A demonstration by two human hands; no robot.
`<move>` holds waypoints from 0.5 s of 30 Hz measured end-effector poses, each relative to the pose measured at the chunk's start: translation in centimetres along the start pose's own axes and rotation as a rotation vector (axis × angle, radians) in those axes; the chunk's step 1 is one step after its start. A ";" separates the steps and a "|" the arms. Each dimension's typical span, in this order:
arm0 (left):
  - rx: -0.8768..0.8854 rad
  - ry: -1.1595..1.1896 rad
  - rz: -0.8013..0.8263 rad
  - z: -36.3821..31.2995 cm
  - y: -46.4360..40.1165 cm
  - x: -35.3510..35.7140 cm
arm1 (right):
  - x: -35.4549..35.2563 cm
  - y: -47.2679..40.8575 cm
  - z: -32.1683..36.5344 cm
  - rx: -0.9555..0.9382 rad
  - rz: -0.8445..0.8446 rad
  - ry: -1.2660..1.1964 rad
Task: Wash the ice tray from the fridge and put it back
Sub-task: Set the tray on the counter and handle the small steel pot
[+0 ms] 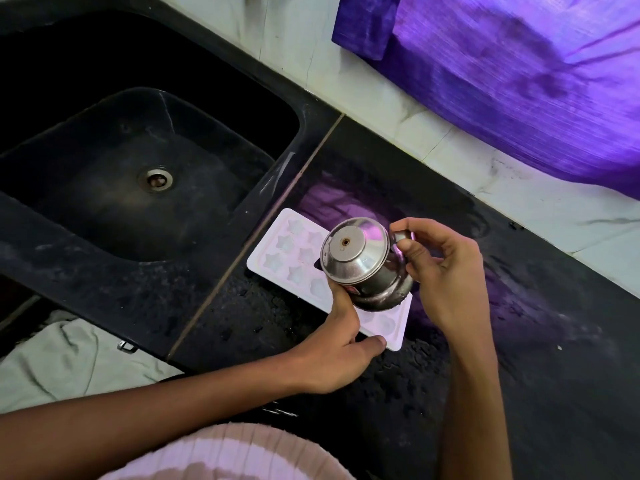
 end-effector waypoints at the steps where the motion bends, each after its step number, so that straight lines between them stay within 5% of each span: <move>1: -0.008 -0.001 0.001 0.0 0.0 0.0 | 0.0 0.0 0.0 -0.001 0.004 0.017; 15: -0.047 0.010 0.012 0.8 -0.3 0.0 | -0.1 0.2 0.9 -0.024 -0.004 0.090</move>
Point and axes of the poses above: each hand's wrist, its own y-axis away from the middle knuckle, its own x-axis out of the palm, z = x × y, the point moved 9 cm from there along -y, towards the middle knuckle, and after that the axes turned 8 degrees about -x, right-handed, at the moved point
